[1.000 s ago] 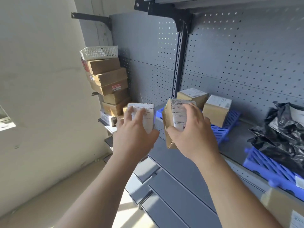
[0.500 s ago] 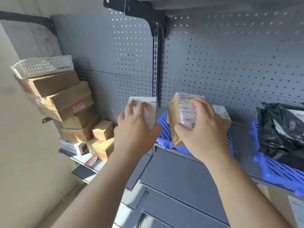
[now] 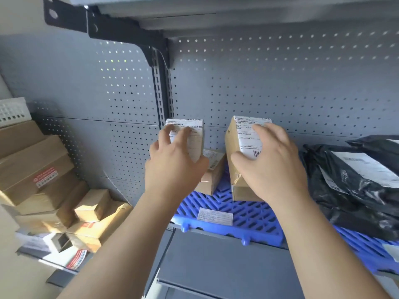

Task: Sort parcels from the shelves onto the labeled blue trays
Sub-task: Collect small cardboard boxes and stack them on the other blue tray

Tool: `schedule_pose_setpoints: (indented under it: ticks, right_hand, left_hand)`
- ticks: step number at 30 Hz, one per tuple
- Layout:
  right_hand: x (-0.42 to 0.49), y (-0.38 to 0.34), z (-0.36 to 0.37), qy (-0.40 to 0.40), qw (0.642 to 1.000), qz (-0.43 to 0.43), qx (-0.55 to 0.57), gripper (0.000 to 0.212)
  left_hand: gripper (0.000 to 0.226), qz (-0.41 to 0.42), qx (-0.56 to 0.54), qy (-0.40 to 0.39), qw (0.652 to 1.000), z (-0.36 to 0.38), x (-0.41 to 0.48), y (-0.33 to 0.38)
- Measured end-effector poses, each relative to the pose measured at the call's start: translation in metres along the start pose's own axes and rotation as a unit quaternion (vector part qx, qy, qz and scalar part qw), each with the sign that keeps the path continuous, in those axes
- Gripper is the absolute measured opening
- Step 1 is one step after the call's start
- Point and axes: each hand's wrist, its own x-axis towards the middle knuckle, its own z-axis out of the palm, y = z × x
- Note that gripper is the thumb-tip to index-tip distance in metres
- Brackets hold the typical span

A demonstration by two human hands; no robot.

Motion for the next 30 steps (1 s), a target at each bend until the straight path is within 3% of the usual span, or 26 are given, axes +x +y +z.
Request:
schedule_pose_setpoints:
  ticks: [7, 21, 30]
  right_hand:
    - [0.031, 0.013, 0.002, -0.034, 0.998, 0.022, -0.043, 0.065]
    - [0.064, 0.007, 0.022, -0.055, 0.992, 0.067, -0.09, 0.054]
    - [0.069, 0.007, 0.037, -0.063, 0.99, 0.076, -0.097, 0.051]
  left_hand:
    - [0.06, 0.008, 0.018, -0.027, 0.999, 0.017, 0.031, 0.016]
    - [0.055, 0.063, 0.03, -0.159, 0.985, 0.031, 0.077, 0.021]
    - [0.068, 0.07, 0.057, -0.191, 0.977, 0.042, 0.083, 0.013]
